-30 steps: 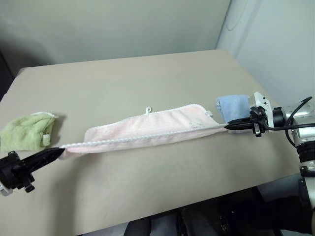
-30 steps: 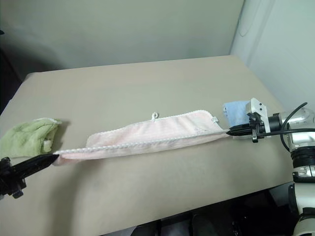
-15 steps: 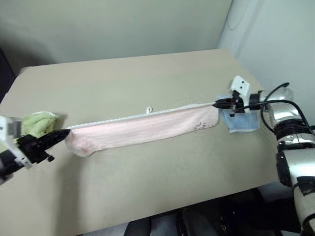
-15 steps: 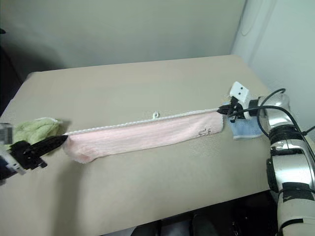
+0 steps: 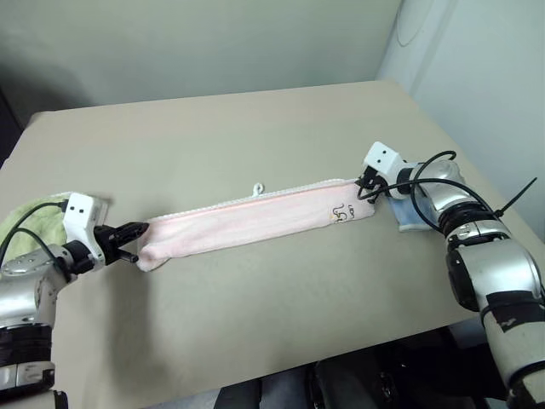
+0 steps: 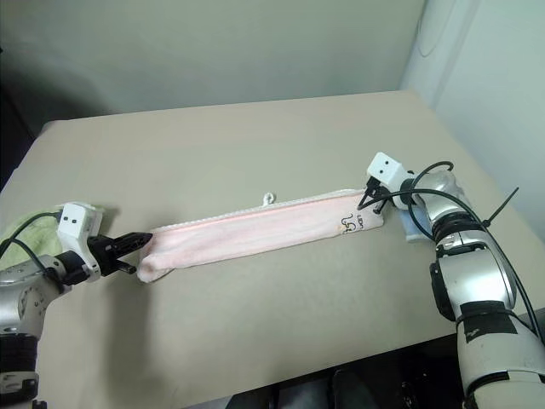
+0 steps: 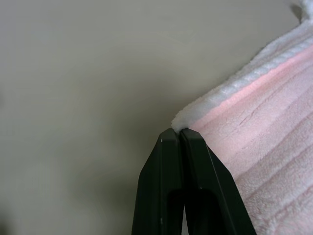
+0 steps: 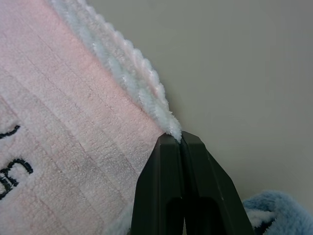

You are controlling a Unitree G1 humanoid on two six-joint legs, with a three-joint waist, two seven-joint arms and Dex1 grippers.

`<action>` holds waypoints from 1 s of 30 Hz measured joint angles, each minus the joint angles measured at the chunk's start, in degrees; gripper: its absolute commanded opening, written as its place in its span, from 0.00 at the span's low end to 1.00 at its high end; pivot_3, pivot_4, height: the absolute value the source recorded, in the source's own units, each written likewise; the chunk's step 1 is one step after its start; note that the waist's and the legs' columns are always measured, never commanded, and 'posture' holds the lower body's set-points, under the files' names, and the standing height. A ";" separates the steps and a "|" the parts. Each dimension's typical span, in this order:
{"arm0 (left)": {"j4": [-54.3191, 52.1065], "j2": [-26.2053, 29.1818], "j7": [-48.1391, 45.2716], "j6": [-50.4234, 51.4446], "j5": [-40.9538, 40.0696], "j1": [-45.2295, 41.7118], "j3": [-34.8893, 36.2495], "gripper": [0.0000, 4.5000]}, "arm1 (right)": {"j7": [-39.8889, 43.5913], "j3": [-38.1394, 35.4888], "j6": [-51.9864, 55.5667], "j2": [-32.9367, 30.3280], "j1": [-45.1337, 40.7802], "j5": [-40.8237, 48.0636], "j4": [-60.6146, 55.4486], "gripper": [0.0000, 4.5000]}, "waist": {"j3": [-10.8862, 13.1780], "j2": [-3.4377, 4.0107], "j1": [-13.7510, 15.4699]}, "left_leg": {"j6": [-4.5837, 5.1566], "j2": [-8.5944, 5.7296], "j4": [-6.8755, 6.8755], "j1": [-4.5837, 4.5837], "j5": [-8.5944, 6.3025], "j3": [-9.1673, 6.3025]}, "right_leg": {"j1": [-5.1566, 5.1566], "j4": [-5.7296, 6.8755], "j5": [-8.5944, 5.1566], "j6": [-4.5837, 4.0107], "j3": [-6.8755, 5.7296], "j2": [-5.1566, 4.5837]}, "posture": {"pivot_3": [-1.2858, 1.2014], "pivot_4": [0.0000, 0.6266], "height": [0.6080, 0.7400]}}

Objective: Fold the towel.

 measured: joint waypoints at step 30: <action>-10.48 -3.71 10.85 -4.60 -3.69 6.36 18.72 1.00 | 3.71 -12.34 6.73 -4.74 0.59 9.98 -5.41 0.68 | -0.02 -0.04 -0.19 | -0.09 0.00 0.00 0.00 0.05 0.05 | 0.04 -0.01 0.00 0.00 0.02 0.00 | 0.52 0.24 1.00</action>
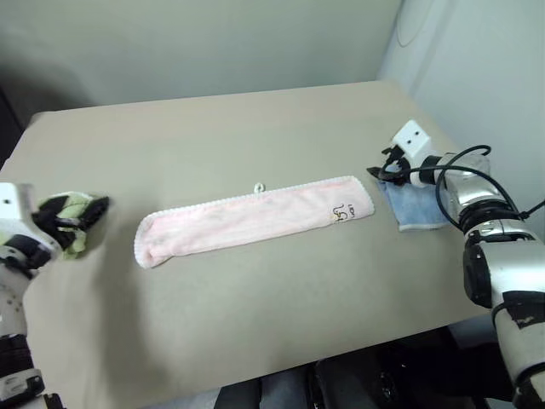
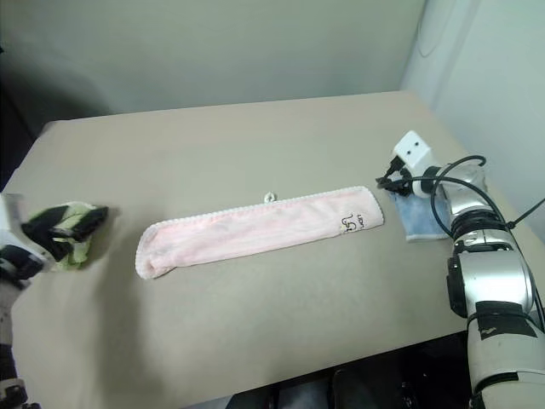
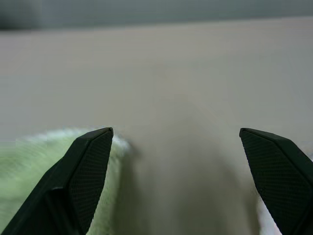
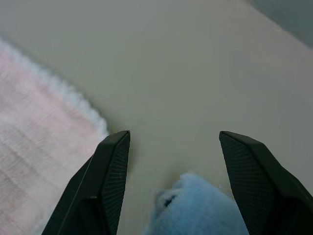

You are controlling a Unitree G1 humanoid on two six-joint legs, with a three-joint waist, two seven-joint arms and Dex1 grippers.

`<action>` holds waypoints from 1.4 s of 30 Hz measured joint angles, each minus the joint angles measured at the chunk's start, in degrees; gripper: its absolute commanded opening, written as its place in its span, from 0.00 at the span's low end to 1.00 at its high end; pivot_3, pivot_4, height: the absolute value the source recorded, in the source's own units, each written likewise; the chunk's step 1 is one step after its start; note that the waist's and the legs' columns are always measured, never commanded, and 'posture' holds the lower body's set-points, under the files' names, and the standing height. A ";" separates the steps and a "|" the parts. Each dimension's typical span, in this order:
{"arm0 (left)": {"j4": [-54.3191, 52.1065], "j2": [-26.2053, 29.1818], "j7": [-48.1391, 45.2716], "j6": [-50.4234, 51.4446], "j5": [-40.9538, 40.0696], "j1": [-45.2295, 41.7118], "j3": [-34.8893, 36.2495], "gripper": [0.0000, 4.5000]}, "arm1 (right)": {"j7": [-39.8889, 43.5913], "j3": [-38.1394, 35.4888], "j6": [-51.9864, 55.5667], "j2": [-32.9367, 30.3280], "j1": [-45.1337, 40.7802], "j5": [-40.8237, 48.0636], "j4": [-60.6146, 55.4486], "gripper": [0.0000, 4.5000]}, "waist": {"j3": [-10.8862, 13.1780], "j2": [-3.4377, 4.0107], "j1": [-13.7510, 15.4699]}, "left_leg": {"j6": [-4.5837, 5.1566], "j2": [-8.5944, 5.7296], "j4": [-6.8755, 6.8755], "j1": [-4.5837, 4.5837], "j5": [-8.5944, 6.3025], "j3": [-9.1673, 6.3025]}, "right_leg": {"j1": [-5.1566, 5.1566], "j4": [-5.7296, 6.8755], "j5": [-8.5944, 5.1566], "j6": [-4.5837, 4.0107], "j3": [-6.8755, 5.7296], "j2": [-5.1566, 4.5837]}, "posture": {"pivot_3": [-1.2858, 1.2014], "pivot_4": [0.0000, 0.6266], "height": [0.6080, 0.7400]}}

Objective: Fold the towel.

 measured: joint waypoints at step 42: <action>-22.49 -10.73 -1.87 -2.68 -1.03 4.47 -19.84 1.00 | -33.75 -37.17 78.00 18.70 19.56 29.80 -41.23 1.00 | -0.20 -0.34 -0.21 | 0.67 -0.18 0.71 1.08 -0.37 -0.08 | 1.16 0.06 0.03 0.29 0.20 0.06 | 0.52 0.24 1.00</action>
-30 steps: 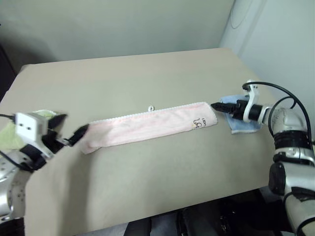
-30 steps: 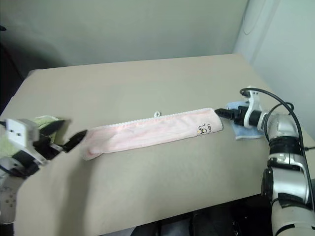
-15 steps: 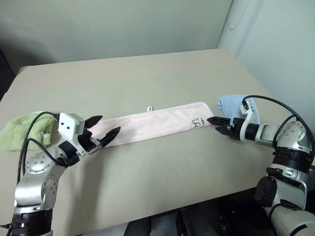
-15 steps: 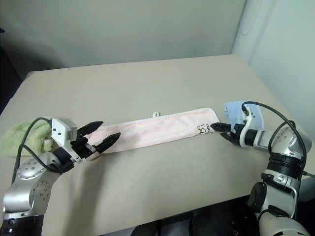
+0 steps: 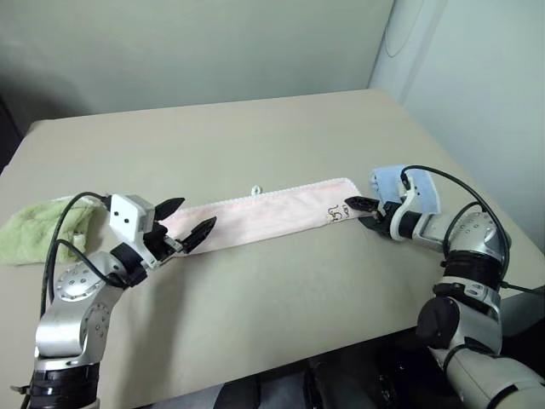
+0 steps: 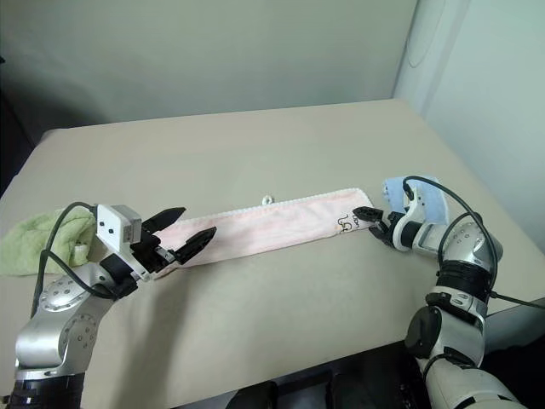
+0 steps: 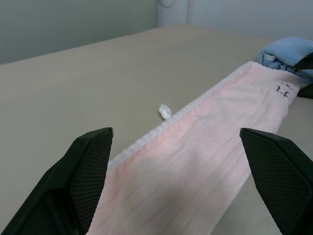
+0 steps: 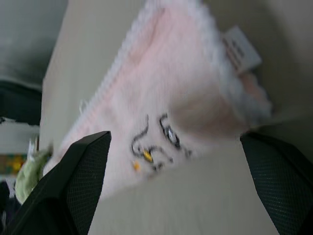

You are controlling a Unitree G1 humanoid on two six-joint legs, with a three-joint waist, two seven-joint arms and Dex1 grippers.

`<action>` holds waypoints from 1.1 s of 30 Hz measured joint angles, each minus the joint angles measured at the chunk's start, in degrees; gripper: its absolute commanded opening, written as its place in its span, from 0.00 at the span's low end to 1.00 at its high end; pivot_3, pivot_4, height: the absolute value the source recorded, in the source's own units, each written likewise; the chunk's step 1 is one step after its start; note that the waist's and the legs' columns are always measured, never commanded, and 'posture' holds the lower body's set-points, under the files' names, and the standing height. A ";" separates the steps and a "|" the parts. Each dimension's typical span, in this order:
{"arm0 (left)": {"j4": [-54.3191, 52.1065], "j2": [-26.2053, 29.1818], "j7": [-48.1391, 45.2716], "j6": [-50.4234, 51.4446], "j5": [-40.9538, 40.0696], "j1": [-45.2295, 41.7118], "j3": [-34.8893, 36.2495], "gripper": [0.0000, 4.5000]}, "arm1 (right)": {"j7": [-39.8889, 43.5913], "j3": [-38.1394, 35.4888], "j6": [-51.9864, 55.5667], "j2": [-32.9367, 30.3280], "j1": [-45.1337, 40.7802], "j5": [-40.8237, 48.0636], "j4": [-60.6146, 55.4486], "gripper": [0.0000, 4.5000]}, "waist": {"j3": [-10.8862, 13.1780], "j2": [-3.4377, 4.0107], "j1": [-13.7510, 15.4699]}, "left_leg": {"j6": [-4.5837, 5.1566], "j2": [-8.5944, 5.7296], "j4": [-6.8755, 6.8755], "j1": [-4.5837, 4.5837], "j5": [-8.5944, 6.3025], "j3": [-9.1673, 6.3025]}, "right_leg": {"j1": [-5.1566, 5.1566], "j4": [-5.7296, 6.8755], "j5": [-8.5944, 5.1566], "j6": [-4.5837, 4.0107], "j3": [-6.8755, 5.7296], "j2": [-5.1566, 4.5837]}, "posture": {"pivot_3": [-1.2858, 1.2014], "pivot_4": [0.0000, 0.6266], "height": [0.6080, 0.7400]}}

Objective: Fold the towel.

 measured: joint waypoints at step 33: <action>-1.22 -1.50 0.94 0.28 -0.21 0.97 -1.04 1.00 | 5.78 23.73 -16.68 -10.49 5.05 0.36 -11.38 0.00 | 0.01 0.01 0.79 | 0.02 0.01 -0.44 -0.34 -0.06 0.03 | -0.37 -0.11 -0.12 -0.06 -0.04 -0.01 | 0.52 0.24 1.00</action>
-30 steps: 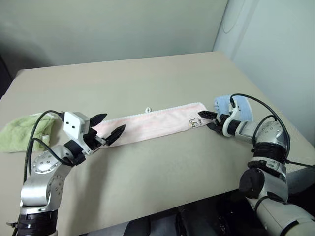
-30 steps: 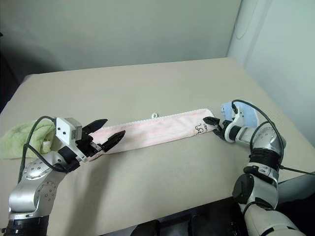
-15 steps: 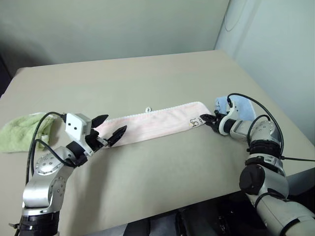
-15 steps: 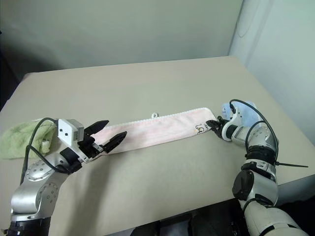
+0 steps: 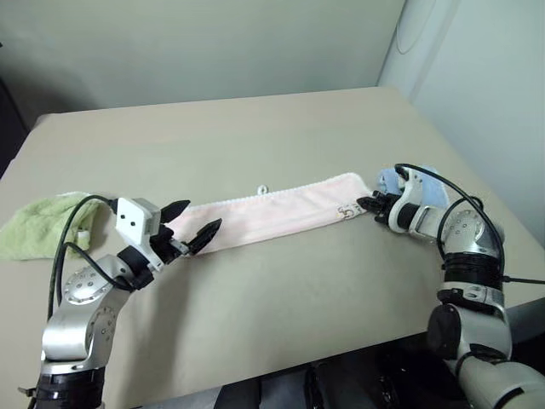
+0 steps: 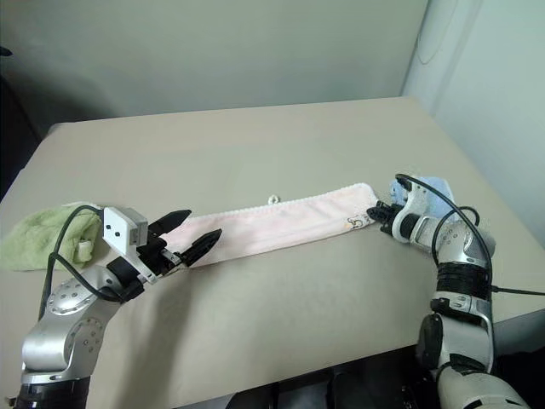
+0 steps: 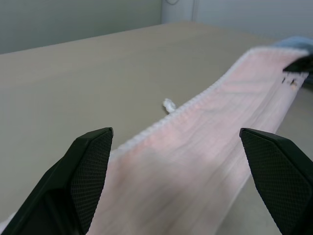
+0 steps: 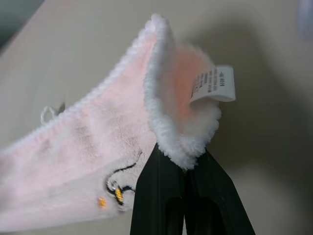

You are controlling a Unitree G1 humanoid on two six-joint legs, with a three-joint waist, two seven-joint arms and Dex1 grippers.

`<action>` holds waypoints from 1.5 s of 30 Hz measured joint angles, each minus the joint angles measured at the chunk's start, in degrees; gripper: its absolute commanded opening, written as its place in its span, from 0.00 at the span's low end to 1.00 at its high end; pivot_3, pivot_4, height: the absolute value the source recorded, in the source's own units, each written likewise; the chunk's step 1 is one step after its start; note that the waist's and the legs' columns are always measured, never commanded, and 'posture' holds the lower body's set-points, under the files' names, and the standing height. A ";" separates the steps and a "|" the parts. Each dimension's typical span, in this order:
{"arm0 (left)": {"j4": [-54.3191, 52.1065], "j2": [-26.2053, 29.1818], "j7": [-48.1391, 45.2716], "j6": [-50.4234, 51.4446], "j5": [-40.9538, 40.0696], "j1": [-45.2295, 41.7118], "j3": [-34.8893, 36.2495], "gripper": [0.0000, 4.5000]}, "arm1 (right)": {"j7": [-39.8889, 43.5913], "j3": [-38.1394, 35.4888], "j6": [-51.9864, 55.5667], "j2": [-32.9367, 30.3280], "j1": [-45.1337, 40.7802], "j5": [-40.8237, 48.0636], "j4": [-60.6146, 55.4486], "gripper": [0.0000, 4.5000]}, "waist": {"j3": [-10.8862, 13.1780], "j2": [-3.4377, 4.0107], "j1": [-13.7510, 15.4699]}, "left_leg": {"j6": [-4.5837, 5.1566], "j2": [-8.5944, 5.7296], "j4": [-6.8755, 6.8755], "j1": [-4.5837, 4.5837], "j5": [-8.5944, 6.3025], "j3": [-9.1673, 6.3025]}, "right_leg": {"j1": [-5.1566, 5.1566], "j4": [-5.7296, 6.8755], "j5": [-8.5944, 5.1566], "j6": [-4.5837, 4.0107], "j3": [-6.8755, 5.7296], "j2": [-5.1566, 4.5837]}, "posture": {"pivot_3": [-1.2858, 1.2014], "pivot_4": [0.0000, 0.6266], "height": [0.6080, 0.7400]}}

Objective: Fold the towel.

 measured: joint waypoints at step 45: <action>-0.98 -2.81 2.45 -0.60 0.04 0.75 -1.12 1.00 | 34.59 36.49 -22.29 7.43 -7.88 -16.46 -8.42 0.99 | -0.01 -0.02 0.44 | -0.48 0.02 0.15 -0.28 0.19 -0.14 | -0.14 -0.02 -0.02 -0.04 -0.20 -0.03 | 0.52 0.24 1.00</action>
